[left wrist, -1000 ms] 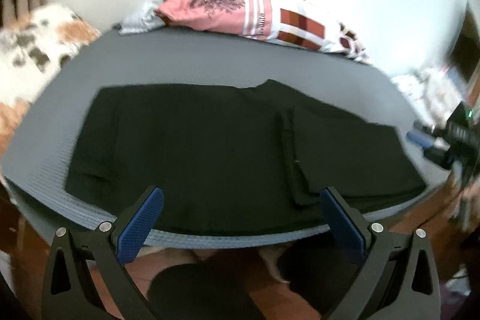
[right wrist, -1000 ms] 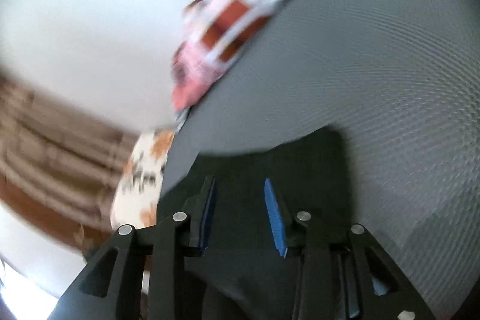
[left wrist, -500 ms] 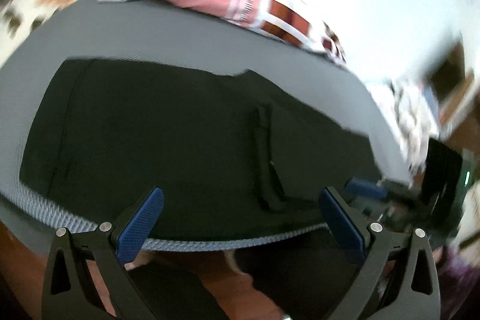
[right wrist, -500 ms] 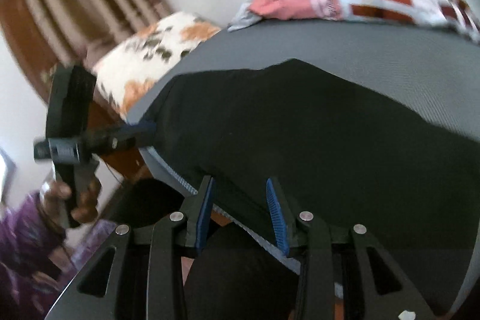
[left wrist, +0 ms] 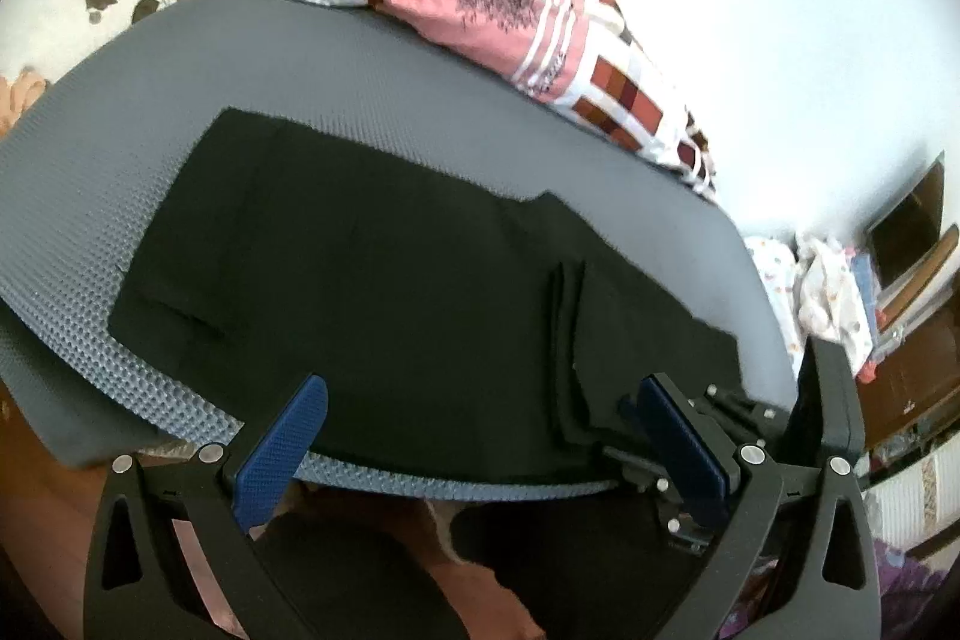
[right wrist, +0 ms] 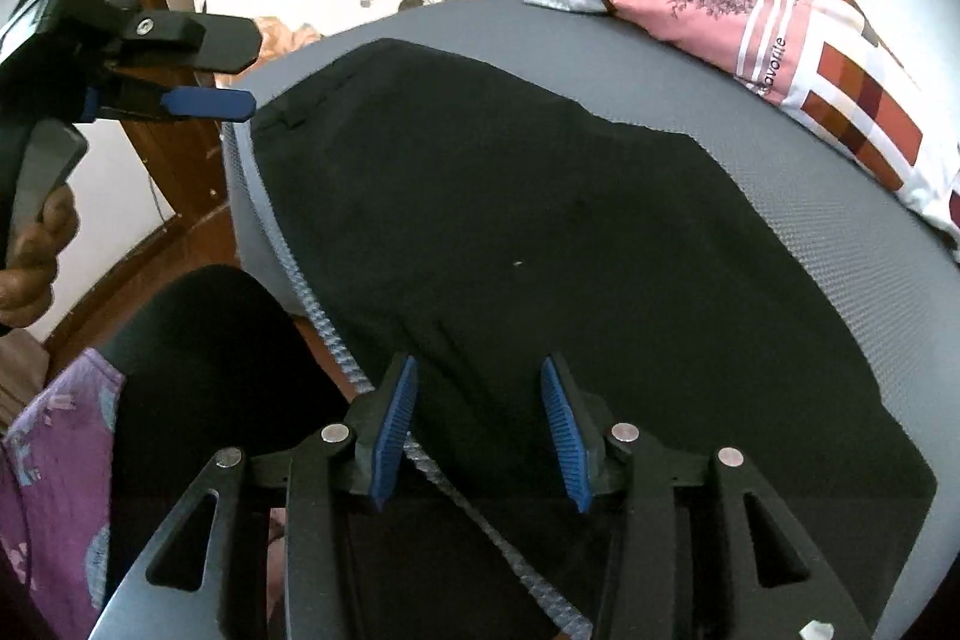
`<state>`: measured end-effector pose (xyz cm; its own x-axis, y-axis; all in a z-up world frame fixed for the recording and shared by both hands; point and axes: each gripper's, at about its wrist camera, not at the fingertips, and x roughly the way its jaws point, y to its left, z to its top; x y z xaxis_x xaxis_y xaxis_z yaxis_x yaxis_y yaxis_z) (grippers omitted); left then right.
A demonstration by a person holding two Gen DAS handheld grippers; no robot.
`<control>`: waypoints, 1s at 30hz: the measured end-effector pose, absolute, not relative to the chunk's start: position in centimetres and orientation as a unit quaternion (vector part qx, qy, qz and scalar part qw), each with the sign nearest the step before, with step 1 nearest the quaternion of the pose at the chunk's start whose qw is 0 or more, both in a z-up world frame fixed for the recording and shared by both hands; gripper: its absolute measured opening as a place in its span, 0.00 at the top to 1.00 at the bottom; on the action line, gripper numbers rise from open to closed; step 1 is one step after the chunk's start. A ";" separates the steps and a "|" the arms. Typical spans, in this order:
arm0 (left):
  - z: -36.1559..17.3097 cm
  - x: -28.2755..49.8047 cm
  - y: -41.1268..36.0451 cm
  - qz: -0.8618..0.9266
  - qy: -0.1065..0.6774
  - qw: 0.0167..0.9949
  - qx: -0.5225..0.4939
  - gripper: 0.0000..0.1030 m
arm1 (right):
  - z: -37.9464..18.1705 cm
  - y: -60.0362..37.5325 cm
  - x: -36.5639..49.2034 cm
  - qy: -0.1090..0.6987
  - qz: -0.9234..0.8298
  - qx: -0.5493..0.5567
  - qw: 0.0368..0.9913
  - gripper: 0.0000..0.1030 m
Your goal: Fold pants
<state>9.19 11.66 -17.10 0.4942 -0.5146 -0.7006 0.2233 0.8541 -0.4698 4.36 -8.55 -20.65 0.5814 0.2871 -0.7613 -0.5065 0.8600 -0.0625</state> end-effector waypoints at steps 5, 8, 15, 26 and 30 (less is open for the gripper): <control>-18.3 9.3 11.1 -0.222 0.473 0.836 -0.167 0.01 | -21.0 -8.0 5.0 0.404 0.226 -0.155 0.872 0.64; -18.2 9.2 11.0 -0.222 0.473 0.836 -0.167 0.01 | -21.1 -8.3 5.5 0.416 0.230 -0.134 0.870 0.75; -18.4 9.2 10.9 -0.218 0.475 0.837 -0.163 0.01 | -20.3 -8.6 5.1 0.411 0.234 -0.103 0.875 0.93; -19.3 9.4 11.0 -0.209 0.488 0.831 -0.166 0.01 | -20.1 -9.0 4.2 0.410 0.250 -0.073 0.874 0.93; -19.6 9.5 10.9 -0.206 0.496 0.827 -0.168 0.01 | -19.9 -8.8 4.0 0.406 0.260 -0.074 0.873 0.93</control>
